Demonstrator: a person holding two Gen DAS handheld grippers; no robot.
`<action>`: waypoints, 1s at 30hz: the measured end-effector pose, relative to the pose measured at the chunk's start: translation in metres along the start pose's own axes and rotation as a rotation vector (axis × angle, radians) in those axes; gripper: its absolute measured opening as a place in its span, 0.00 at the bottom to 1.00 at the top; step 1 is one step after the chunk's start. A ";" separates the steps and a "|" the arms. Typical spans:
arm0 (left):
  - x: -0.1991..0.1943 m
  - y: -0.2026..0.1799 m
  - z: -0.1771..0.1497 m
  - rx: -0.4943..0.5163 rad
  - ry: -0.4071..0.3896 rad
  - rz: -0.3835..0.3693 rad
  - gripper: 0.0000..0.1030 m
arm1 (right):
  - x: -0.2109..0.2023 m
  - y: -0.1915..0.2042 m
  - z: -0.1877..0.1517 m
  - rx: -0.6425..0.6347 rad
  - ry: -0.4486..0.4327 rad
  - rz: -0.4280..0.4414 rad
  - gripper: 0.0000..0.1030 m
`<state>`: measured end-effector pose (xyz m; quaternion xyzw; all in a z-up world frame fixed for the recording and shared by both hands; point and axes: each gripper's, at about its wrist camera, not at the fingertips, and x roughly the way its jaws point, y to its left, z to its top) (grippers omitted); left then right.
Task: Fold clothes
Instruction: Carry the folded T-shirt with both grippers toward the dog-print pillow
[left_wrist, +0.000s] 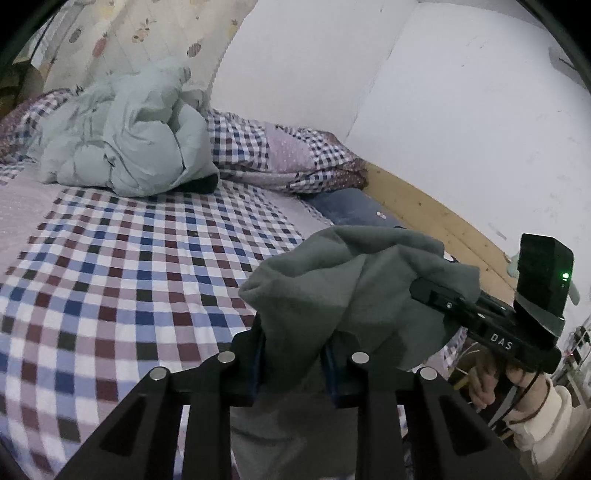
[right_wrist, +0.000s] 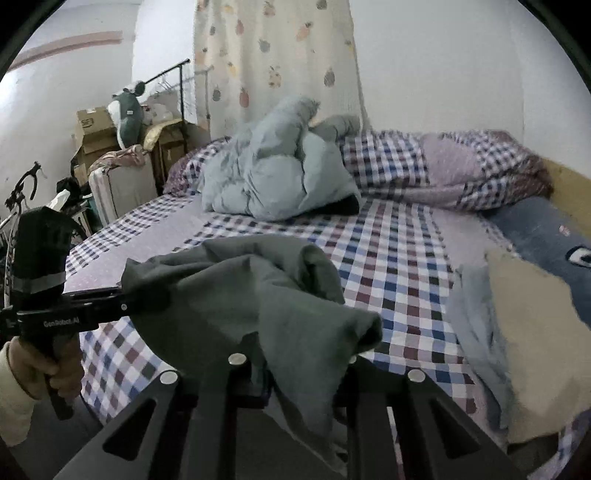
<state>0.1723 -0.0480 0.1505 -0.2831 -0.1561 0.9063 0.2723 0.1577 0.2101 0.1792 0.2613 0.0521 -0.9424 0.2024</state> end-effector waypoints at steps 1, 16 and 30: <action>-0.010 -0.005 0.000 0.003 -0.009 0.001 0.24 | -0.009 0.006 -0.001 -0.007 -0.012 -0.003 0.15; -0.103 -0.124 0.043 0.152 -0.114 -0.079 0.22 | -0.167 0.034 0.009 0.013 -0.255 0.026 0.13; -0.049 -0.255 0.099 0.305 -0.065 -0.313 0.22 | -0.291 -0.034 0.024 0.050 -0.423 -0.105 0.13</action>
